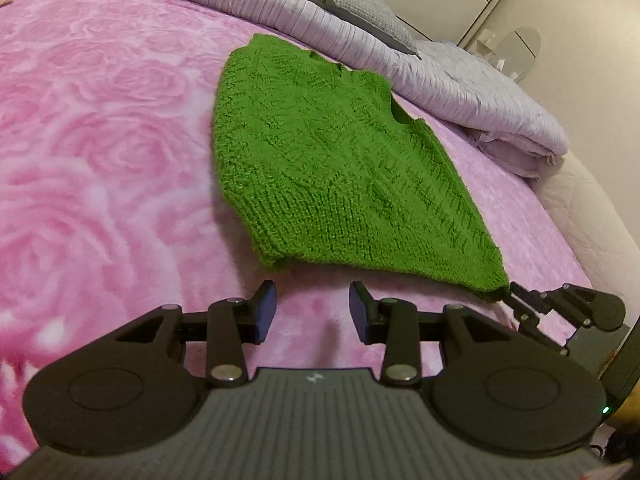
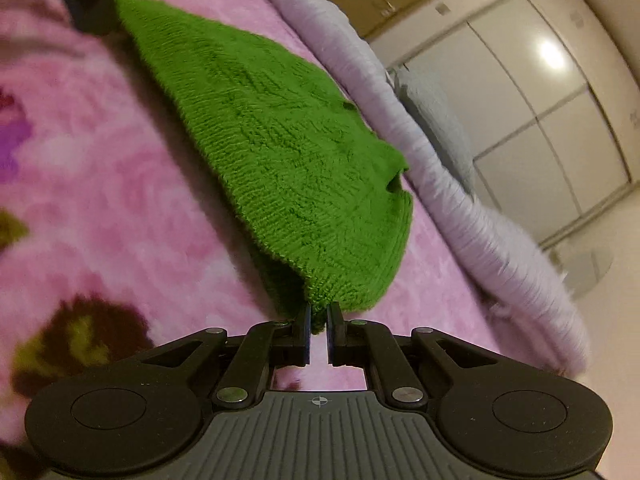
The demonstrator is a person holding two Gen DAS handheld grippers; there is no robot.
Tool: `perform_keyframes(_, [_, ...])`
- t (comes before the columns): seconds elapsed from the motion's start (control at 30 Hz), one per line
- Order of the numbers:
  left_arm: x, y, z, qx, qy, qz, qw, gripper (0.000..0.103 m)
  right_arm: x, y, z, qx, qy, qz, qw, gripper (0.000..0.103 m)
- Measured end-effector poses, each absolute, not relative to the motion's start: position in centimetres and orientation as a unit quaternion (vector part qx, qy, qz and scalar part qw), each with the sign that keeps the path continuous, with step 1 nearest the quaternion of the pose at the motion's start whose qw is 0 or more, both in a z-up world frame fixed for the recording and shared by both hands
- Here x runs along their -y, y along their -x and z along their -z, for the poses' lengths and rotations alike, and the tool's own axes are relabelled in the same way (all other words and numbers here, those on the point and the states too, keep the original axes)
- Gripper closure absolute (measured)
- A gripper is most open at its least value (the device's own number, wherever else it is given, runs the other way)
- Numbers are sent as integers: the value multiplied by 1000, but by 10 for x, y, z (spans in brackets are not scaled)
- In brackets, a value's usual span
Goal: Fold clothes
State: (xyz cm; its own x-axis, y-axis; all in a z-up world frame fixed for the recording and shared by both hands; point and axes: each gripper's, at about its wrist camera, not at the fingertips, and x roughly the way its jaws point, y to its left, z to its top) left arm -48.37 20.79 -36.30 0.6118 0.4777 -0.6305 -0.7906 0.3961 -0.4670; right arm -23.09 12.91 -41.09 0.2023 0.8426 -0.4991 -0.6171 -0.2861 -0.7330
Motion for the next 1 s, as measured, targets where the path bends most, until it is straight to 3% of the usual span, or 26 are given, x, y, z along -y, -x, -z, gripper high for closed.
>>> perform_keyframes(0.23, [-206,482,365,-195,389,-390,811,68,-132,243,413,136,505,-626,578,98])
perform_keyframes(0.43, [-207,485,367,-190,394,-387,812,68,-121,215,374,-58,347,-679,644,99])
perform_keyframes(0.53, [-206,485,367,-189,393,-386,813,68,-109,209,363,-79,305,-676,666,101])
perform_keyframes(0.67, [-204,486,368,-187,392,-385,814,68,-106,219,370,-25,377,-644,665,95])
perform_keyframes(0.7, [-204,487,368,-186,392,-385,815,68,-107,221,374,-13,389,-643,659,85])
perform_keyframes(0.73, [-204,487,368,-185,392,-385,815,68,-108,223,378,-1,401,-642,653,82])
perform_keyframes(1.0, [-207,476,371,-189,365,-392,823,67,-128,238,404,73,448,-627,633,82])
